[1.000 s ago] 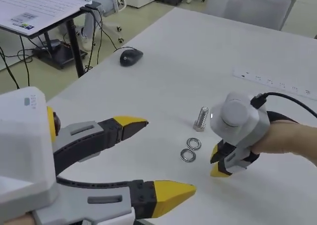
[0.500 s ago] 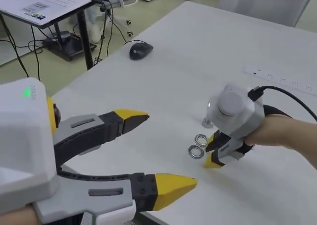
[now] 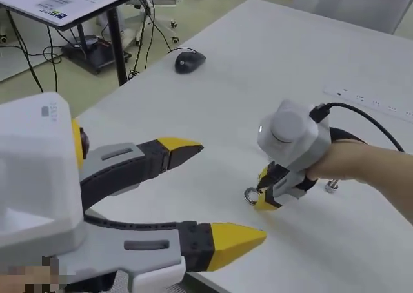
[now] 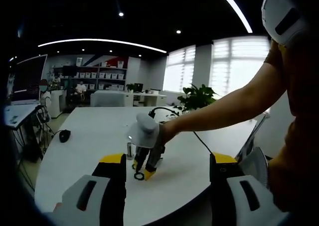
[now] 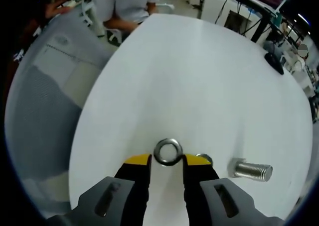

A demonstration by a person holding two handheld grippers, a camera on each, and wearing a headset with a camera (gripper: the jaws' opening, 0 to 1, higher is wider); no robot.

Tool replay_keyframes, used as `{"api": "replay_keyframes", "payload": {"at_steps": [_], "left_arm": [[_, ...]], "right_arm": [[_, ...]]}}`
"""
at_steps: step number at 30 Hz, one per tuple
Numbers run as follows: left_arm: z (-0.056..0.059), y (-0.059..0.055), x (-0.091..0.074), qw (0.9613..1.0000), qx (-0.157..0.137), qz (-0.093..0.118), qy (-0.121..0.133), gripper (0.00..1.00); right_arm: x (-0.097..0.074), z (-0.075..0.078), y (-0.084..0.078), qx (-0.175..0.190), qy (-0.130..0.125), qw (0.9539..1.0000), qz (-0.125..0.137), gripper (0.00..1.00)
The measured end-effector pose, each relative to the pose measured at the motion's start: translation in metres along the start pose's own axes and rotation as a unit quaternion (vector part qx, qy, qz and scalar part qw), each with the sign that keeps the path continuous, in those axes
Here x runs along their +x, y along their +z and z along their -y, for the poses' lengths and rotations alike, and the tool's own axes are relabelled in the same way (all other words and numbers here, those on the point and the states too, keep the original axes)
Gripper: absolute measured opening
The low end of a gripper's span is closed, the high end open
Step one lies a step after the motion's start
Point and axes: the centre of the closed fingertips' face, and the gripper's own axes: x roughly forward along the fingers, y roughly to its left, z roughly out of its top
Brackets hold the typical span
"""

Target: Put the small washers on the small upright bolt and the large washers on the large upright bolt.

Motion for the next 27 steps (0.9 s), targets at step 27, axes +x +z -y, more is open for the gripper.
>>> {"api": "replay_keyframes", "payload": {"at_steps": [27], "left_arm": [[-0.0028,0.0041,-0.0038,1.0000,0.003,0.007,0.005,0.67]], "right_arm": [[0.0024,0.0002,0.0023,-0.038,0.007,0.9986,-0.038,0.23]]}}
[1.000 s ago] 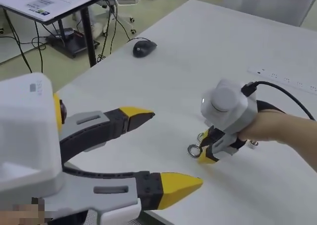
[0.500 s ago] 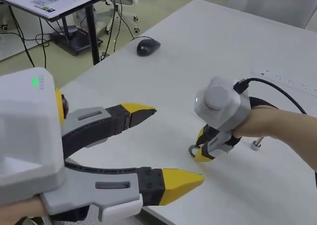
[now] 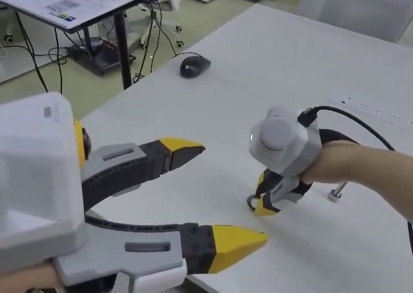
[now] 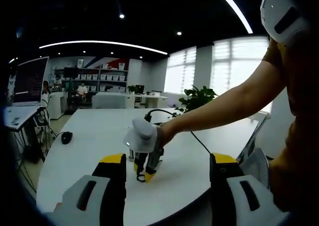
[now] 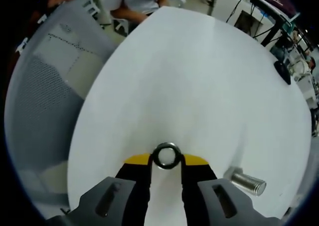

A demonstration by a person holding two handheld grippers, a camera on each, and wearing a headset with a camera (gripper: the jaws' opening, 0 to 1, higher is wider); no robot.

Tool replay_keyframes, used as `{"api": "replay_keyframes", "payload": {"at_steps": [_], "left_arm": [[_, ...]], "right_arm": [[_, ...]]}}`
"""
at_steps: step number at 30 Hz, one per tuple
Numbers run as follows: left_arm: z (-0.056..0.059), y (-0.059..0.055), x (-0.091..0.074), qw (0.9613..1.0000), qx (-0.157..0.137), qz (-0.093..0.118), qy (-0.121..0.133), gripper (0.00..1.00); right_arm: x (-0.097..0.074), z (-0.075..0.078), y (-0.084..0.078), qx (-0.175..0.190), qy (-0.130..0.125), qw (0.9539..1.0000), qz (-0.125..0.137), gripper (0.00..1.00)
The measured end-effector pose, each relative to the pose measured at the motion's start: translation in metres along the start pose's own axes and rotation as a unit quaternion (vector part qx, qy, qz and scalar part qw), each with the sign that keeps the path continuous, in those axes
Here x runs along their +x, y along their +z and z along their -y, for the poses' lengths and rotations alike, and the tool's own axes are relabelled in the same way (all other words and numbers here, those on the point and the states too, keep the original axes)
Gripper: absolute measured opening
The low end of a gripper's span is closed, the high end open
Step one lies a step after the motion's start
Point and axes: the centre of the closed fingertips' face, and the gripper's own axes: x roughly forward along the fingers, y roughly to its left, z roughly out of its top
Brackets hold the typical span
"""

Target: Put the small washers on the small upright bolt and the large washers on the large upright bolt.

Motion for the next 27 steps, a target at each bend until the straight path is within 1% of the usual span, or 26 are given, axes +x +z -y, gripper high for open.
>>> {"api": "replay_keyframes", "payload": {"at_steps": [3,9,10,13,15,21,23,24,27], "left_arm": [[0.001,-0.001,0.001,1.0000,-0.001,-0.001,-0.002,0.67],[-0.001,0.000,0.002,1.0000,0.000,-0.001,-0.002,0.67],[-0.001,-0.001,0.002,1.0000,-0.001,-0.001,-0.002,0.67],[-0.001,-0.001,0.002,1.0000,-0.001,-0.002,-0.004,0.67],[-0.001,-0.001,0.003,1.0000,0.000,-0.003,-0.005,0.67],[0.001,0.000,0.007,0.9999,0.000,-0.001,-0.011,0.68],[0.002,0.000,0.008,0.9999,0.001,-0.002,-0.014,0.67],[0.003,0.000,0.008,0.9999,0.002,-0.002,-0.016,0.67],[0.003,0.000,0.009,0.9999,0.002,-0.001,-0.016,0.67]], "right_arm": [[0.000,0.001,0.000,0.005,0.000,1.0000,0.002,0.22],[-0.002,-0.004,0.001,0.003,0.007,1.0000,0.003,0.22],[-0.003,-0.004,0.002,0.000,0.005,1.0000,0.004,0.22],[-0.012,-0.004,0.004,0.000,0.005,0.9999,0.009,0.22],[-0.017,-0.004,0.003,-0.002,0.003,1.0000,0.008,0.22],[-0.043,0.006,-0.001,0.001,-0.012,0.9998,0.013,0.22],[-0.053,0.011,-0.005,0.003,-0.019,0.9997,0.013,0.22],[-0.058,0.016,-0.008,0.004,-0.027,0.9996,0.011,0.22],[-0.068,0.027,-0.016,0.012,-0.039,0.9992,0.006,0.22]]}}
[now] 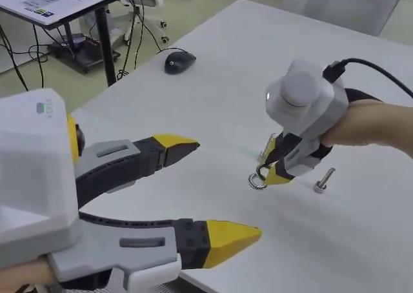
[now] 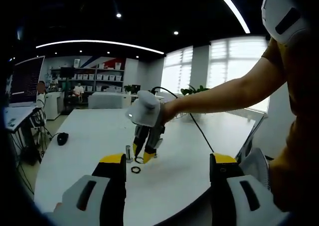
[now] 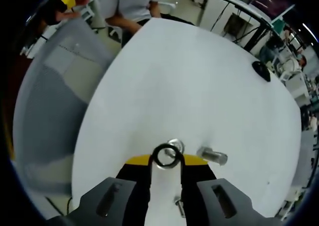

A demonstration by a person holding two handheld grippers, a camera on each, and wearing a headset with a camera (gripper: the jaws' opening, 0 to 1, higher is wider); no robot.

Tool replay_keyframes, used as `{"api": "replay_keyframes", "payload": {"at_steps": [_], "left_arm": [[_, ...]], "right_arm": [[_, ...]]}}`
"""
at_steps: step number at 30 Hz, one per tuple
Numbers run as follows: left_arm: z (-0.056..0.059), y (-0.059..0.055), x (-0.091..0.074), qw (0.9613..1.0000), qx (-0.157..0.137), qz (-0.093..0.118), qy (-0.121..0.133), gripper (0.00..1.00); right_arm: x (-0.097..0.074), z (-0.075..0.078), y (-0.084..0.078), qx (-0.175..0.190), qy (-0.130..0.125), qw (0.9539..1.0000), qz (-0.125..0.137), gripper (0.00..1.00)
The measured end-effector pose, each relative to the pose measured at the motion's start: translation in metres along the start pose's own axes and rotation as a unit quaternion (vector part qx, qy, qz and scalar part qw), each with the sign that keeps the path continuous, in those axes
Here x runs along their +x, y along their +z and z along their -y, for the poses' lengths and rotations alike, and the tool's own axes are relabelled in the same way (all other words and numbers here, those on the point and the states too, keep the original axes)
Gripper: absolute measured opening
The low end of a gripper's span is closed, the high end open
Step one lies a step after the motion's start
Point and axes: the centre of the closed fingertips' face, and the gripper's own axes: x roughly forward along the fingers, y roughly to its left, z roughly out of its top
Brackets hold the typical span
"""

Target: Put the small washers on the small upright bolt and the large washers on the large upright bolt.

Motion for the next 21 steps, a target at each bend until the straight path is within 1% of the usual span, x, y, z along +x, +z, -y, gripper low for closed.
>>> {"api": "replay_keyframes", "payload": {"at_steps": [4,7,9,12,14,17,19,21], "left_arm": [[-0.001,-0.001,0.001,1.0000,-0.002,0.001,0.000,0.67],[-0.001,-0.002,0.002,1.0000,-0.003,-0.001,0.001,0.67],[-0.002,-0.002,0.002,1.0000,-0.004,0.001,0.001,0.67],[-0.002,-0.002,0.002,1.0000,-0.004,0.000,0.001,0.67],[-0.004,-0.003,0.001,1.0000,-0.004,-0.001,0.003,0.67],[-0.006,-0.002,0.001,1.0000,-0.005,-0.001,0.005,0.67],[-0.007,-0.002,0.001,1.0000,-0.005,-0.001,0.006,0.67],[-0.007,-0.002,0.002,1.0000,-0.005,-0.002,0.007,0.67]], "right_arm": [[-0.009,0.014,-0.005,0.007,-0.012,0.9999,-0.005,0.22],[-0.017,0.028,-0.002,0.012,-0.025,0.9996,0.003,0.22],[-0.020,0.039,-0.003,0.010,-0.037,0.9992,-0.003,0.22],[-0.022,0.051,-0.003,0.016,-0.044,0.9989,-0.001,0.22],[-0.021,0.057,-0.005,0.015,-0.048,0.9987,-0.006,0.22],[-0.018,0.061,-0.006,0.020,-0.047,0.9987,-0.007,0.22],[-0.015,0.064,-0.008,0.017,-0.049,0.9986,-0.014,0.22],[-0.013,0.064,-0.008,0.019,-0.047,0.9986,-0.013,0.22]]}}
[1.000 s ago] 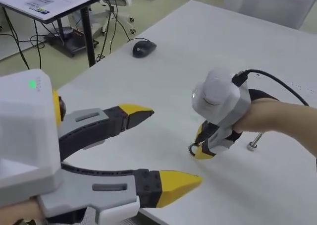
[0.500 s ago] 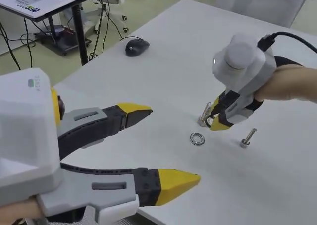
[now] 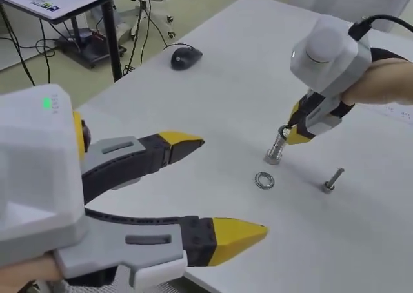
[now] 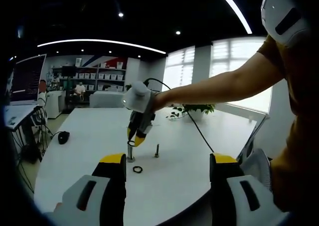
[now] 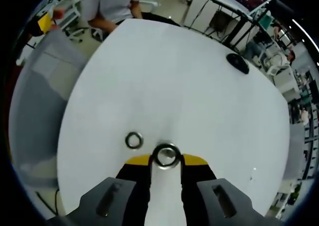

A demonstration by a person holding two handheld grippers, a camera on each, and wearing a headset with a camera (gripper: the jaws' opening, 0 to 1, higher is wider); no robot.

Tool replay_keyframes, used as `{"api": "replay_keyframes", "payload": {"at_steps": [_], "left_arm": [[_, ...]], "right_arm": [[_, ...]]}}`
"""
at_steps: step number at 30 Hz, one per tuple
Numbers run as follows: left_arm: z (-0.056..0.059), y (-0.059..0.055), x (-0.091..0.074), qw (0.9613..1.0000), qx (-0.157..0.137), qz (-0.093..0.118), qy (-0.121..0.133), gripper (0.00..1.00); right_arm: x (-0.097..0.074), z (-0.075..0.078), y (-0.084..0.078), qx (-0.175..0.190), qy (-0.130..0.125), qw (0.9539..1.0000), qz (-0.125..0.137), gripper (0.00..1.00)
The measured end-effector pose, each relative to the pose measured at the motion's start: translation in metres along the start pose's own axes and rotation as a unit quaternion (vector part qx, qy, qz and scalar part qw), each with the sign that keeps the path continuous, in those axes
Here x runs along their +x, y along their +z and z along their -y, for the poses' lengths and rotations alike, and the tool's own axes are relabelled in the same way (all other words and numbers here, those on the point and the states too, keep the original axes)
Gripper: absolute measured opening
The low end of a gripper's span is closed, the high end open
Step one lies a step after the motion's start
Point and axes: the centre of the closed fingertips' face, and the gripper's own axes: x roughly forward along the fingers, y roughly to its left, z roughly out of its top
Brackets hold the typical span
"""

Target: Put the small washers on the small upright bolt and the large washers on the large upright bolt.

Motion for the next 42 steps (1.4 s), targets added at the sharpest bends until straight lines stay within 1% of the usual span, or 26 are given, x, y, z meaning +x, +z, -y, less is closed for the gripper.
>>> {"api": "replay_keyframes", "payload": {"at_steps": [7,10,14,17,20,25,33,36,42], "left_arm": [[-0.002,0.000,0.004,1.0000,-0.002,-0.001,-0.001,0.67],[-0.004,0.000,0.005,1.0000,-0.002,-0.001,0.000,0.67],[-0.005,0.001,0.005,1.0000,-0.002,0.000,0.000,0.67],[-0.007,0.000,0.006,1.0000,-0.002,-0.002,0.001,0.67],[-0.007,-0.001,0.006,1.0000,-0.001,-0.004,0.000,0.67],[-0.007,0.000,0.006,1.0000,-0.002,-0.003,0.000,0.67],[-0.009,0.000,0.007,1.0000,-0.003,-0.005,0.000,0.67],[-0.009,0.000,0.008,1.0000,-0.004,-0.007,0.000,0.67],[-0.008,0.003,0.008,1.0000,-0.003,-0.004,-0.002,0.67]], "right_arm": [[0.007,0.003,0.002,0.001,0.007,1.0000,-0.004,0.22],[0.015,0.005,0.001,0.000,0.013,0.9999,-0.010,0.22],[0.017,0.003,-0.002,-0.003,0.016,0.9997,-0.016,0.22],[0.026,0.004,-0.005,-0.008,0.019,0.9995,-0.025,0.22],[0.035,0.004,-0.006,-0.007,0.025,0.9993,-0.028,0.22],[0.044,0.002,-0.009,-0.010,0.031,0.9987,-0.038,0.22],[0.055,0.004,-0.015,0.002,0.038,0.9985,-0.039,0.22],[0.056,-0.002,-0.016,0.004,0.041,0.9983,-0.042,0.22],[0.062,-0.003,-0.016,0.003,0.042,0.9982,-0.041,0.22]]}}
